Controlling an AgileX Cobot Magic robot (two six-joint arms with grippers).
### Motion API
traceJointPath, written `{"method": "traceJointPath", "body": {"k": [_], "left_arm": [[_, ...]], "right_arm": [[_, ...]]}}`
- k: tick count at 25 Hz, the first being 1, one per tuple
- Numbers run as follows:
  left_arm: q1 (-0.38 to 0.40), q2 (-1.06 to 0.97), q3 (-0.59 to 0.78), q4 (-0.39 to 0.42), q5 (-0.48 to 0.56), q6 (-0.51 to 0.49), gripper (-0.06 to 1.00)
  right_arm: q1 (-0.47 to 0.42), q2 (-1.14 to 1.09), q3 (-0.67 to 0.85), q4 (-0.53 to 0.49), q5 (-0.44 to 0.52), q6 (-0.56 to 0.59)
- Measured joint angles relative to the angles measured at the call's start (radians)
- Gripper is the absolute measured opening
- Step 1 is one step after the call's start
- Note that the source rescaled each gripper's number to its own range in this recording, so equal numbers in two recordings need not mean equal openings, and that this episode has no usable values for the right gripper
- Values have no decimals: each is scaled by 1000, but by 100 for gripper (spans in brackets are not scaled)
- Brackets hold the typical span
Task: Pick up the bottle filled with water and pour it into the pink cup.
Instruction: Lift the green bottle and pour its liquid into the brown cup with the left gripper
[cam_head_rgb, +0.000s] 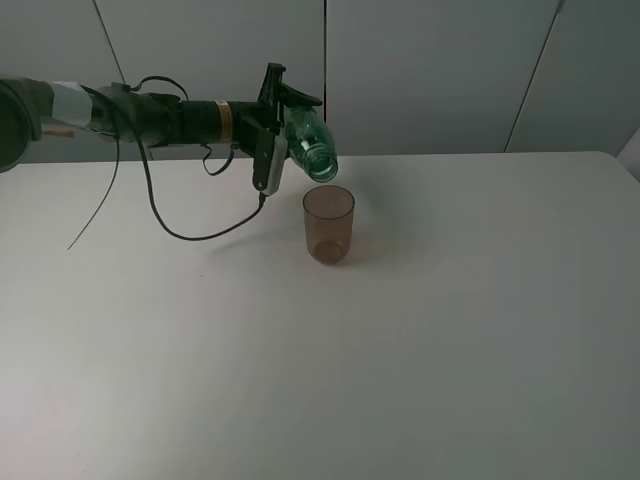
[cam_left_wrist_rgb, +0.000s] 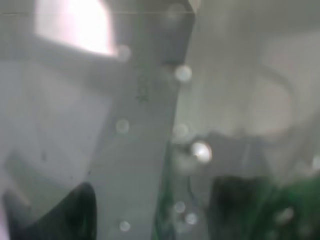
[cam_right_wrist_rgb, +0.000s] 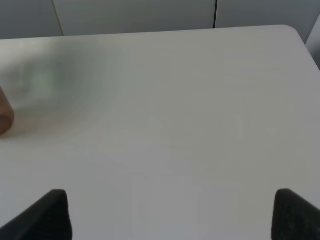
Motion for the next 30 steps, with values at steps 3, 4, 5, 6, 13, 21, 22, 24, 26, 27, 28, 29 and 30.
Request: {"method": "traceJointPath", "body": {"k": [3, 4, 5, 6, 13, 21, 22, 24, 26, 27, 28, 29, 30], "left_arm": [[0, 0, 0, 1, 0, 19, 3], [0, 0, -1, 2, 0, 23, 3], [0, 0, -1, 2, 2, 30, 3], [0, 0, -1, 2, 2, 40, 3], [0, 0, -2, -9, 8, 93, 1], [0, 0, -2, -9, 8, 101, 1], [0, 0, -2, -9, 8, 101, 1], [0, 0, -2, -9, 8, 101, 1], [0, 0, -2, -9, 8, 101, 1], [0, 0, -3, -9, 8, 101, 1], [0, 0, -5, -9, 8, 101, 1], [0, 0, -7, -9, 8, 101, 1], [0, 0, -9, -9, 8, 101, 1]], "right_arm": [[0, 0, 0, 0, 0, 0], [0, 0, 0, 0, 0, 0], [0, 0, 0, 0, 0, 0], [0, 0, 0, 0, 0, 0], [0, 0, 0, 0, 0, 0], [0, 0, 0, 0, 0, 0], [0, 0, 0, 0, 0, 0], [0, 0, 0, 0, 0, 0], [0, 0, 0, 0, 0, 0], [0, 0, 0, 0, 0, 0], [0, 0, 0, 0, 0, 0], [0, 0, 0, 0, 0, 0], [0, 0, 0, 0, 0, 0]]}}
